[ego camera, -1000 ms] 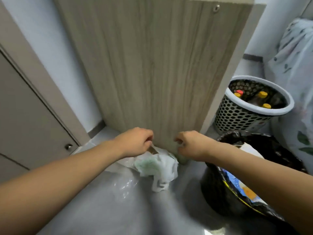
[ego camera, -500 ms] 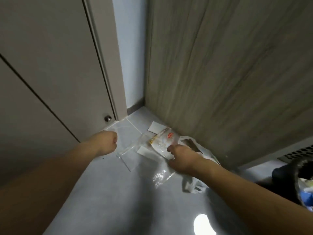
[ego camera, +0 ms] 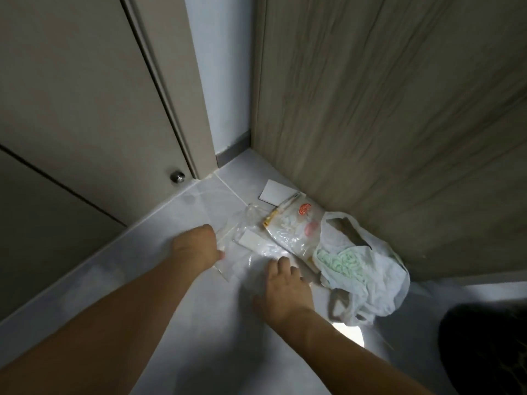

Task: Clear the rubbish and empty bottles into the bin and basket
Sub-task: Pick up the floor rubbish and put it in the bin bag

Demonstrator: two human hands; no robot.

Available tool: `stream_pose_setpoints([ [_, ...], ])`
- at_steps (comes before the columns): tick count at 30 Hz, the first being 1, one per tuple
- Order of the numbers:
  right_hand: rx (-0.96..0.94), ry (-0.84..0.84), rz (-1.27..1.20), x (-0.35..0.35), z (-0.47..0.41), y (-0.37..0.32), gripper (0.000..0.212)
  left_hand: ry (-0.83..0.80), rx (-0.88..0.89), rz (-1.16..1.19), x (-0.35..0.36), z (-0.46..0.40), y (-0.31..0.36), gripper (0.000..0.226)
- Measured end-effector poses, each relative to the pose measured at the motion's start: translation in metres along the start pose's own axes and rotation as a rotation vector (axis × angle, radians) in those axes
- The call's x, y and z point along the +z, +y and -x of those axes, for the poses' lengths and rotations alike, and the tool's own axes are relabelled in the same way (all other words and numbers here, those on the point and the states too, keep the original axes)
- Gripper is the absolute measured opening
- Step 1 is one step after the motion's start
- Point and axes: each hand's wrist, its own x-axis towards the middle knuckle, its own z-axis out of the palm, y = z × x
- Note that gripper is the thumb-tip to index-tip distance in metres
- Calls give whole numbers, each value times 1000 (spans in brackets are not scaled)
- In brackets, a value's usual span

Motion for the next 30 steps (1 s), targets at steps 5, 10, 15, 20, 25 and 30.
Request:
stream_pose_setpoints([
  [5, 41, 27, 87, 21, -5, -14, 71, -46, 74, 216, 0, -7, -24, 21],
  [10, -15, 1, 152, 14, -8, -14, 47, -25, -5, 455, -15, 2, -45, 23],
  [15, -24, -39, 115, -4, -1, -9, 47, 62, -37, 638, -35, 18, -51, 17],
  [20, -42, 63, -11, -51, 26, -7, 39, 140, -47, 647, -65, 41, -46, 20],
  [25, -95, 113, -148, -115, 62, 12, 30, 136, 118, 684, -98, 74, -27, 15],
  [30, -127, 88, -204, -182, 108, 54, 24, 56, 287, 669, -142, 118, 20, 15],
])
